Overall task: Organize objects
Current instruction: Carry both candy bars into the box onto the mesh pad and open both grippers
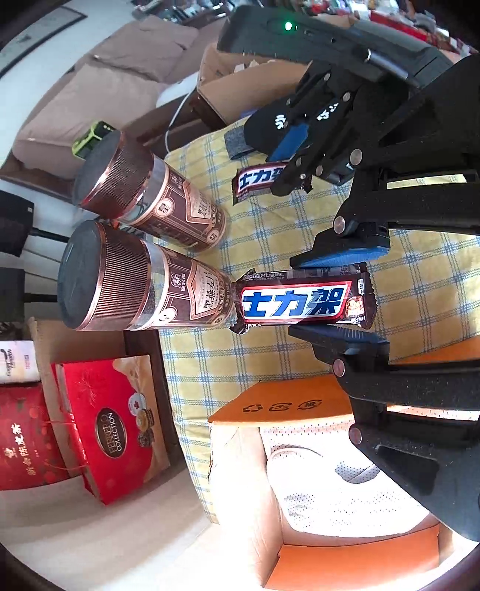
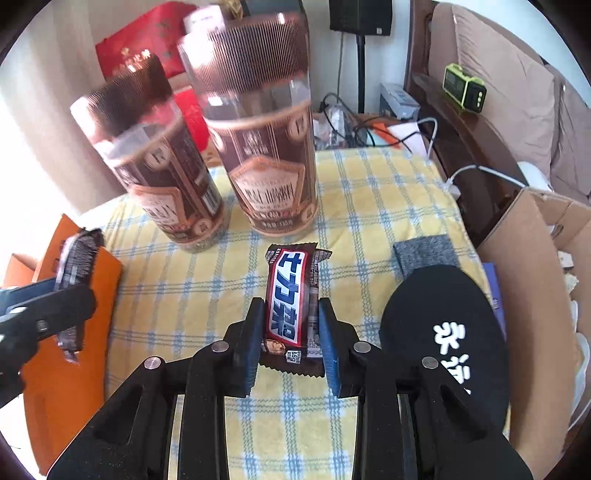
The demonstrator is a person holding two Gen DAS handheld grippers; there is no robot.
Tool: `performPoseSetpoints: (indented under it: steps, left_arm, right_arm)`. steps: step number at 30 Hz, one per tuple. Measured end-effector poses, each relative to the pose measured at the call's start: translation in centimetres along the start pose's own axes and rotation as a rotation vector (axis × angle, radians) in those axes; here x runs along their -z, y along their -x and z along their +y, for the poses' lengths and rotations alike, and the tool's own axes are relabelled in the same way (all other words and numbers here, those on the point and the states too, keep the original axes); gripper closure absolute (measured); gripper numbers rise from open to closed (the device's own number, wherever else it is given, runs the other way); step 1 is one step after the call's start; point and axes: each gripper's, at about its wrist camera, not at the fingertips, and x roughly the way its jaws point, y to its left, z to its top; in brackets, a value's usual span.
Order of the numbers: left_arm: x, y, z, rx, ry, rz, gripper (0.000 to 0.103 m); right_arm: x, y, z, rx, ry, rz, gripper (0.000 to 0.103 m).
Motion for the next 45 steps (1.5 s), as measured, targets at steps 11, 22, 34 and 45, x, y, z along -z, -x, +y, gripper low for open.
performPoseSetpoints:
  steps: [11, 22, 34, 45]
  left_arm:
    - [1.4, 3.6, 2.5, 0.021, 0.026, -0.058, 0.076]
    - [3.2, 6.9, 7.7, -0.032, 0.076, -0.126, 0.076]
    - [5.4, 6.8, 13.4, -0.059, 0.129, -0.106, 0.076]
    - [7.4, 3.7, 17.8, -0.076, 0.178, -0.025, 0.076]
  right_arm:
    - [-0.2, 8.0, 4.3, 0.013, 0.084, -0.092, 0.075]
    - [0.3, 10.1, 8.9, -0.033, 0.113, -0.110, 0.075]
    - [1.0, 9.0, 15.8, -0.150, 0.157, -0.062, 0.075]
    - [3.2, 5.7, 21.5, -0.235, 0.225, 0.035, 0.075]
